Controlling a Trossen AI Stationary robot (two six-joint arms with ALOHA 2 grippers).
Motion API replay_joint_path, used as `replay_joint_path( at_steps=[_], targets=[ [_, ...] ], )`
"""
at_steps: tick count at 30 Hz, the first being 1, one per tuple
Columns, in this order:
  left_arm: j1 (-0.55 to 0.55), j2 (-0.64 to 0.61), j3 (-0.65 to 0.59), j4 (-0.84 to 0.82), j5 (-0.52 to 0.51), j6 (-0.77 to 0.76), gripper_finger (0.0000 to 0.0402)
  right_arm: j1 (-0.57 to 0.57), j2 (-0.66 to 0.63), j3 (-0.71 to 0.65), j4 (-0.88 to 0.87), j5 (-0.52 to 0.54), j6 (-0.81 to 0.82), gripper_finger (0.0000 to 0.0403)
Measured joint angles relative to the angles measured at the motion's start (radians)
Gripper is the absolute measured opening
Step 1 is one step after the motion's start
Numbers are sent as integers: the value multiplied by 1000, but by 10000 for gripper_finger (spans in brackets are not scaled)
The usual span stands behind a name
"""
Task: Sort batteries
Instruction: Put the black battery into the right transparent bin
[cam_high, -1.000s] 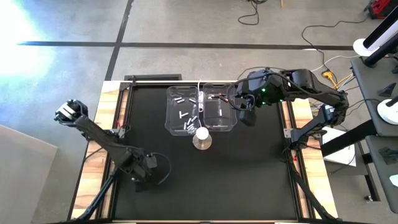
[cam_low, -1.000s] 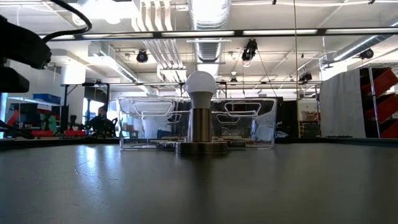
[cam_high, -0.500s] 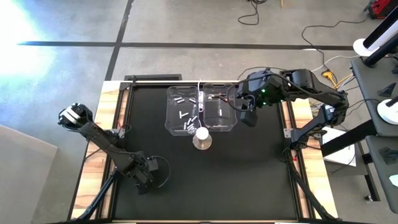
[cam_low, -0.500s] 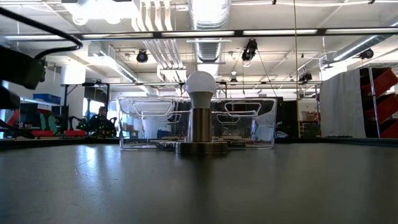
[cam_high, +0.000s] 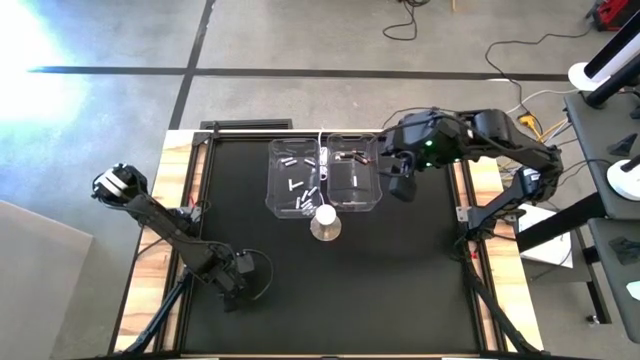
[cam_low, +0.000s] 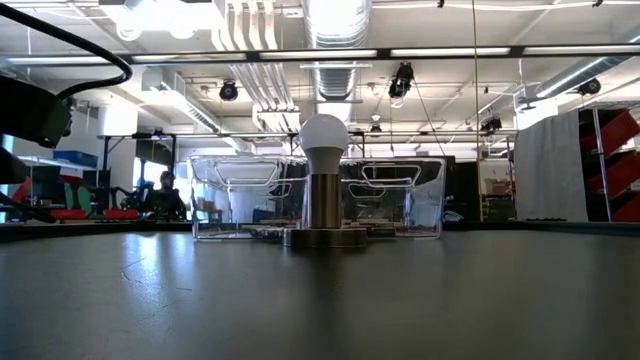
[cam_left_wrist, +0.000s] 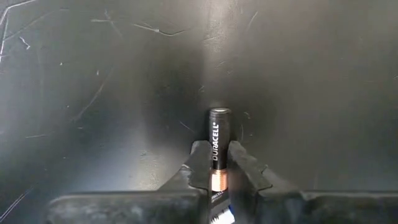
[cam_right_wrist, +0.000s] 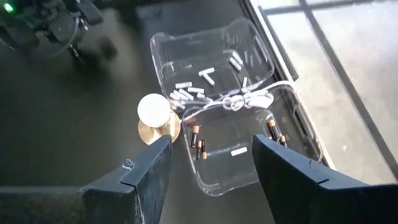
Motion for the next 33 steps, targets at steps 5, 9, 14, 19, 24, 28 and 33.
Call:
replay_joint_path(
  at_steps=[5, 9, 14, 19, 24, 28, 33],
  targets=[
    [18, -9, 34, -7, -44, 46, 7, -7, -15, 65, 3, 0, -44, 215],
    [43, -8, 66, -22, -141, 69, 5, -7, -25, 82, 50, 0, -80, 216],
    [85, -15, 108, -25, -205, 73, 5, -7, -51, 81, 129, -4, -96, 217],
    [127, -50, 193, -39, -344, 96, 4, -7, -69, 80, 203, -4, -90, 217],
    [200, -76, 327, -110, -491, 231, 4, -7, -54, 80, 251, -6, -93, 215],
    [300, -85, 441, -109, -594, 413, 4, -7, -22, 59, 305, -65, -80, 216],
    [446, -92, 567, -21, -643, 681, 4, -4, -5, 20, 478, -166, -67, 214]
  ],
)
